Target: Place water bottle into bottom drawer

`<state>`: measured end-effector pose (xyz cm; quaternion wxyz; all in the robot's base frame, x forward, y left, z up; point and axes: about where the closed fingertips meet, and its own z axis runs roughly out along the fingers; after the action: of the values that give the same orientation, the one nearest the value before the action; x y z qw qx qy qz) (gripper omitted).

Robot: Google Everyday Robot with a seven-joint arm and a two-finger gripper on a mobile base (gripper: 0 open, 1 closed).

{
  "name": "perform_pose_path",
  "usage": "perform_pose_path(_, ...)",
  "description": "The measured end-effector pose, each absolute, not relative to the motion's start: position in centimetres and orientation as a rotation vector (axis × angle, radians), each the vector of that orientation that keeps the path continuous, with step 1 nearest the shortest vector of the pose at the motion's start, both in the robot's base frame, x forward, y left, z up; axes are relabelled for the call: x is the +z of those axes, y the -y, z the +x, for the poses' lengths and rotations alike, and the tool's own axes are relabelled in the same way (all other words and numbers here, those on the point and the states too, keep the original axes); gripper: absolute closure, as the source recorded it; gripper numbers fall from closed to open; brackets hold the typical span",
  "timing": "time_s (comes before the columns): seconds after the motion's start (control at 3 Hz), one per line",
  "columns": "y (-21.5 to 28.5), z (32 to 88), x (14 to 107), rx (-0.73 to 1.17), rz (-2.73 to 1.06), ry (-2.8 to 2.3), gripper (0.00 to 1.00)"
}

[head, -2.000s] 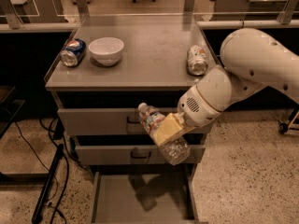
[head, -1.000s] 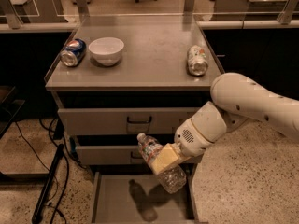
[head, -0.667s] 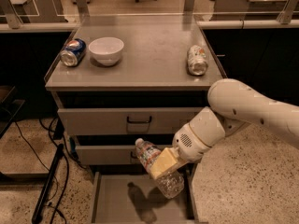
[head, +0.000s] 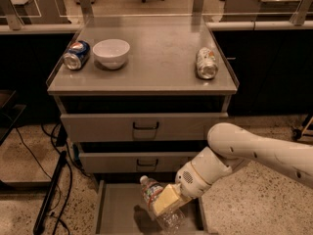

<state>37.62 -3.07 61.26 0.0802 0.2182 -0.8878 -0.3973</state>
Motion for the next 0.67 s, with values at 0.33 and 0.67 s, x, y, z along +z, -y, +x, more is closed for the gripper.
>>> perform_pose_path(0.33, 3.06, 37.62, 61.26, -1.188, 0.652, 2.655, 1.0)
perform_pose_path(0.67, 2.99, 37.48, 60.44, -1.197, 0.629, 2.636, 1.0)
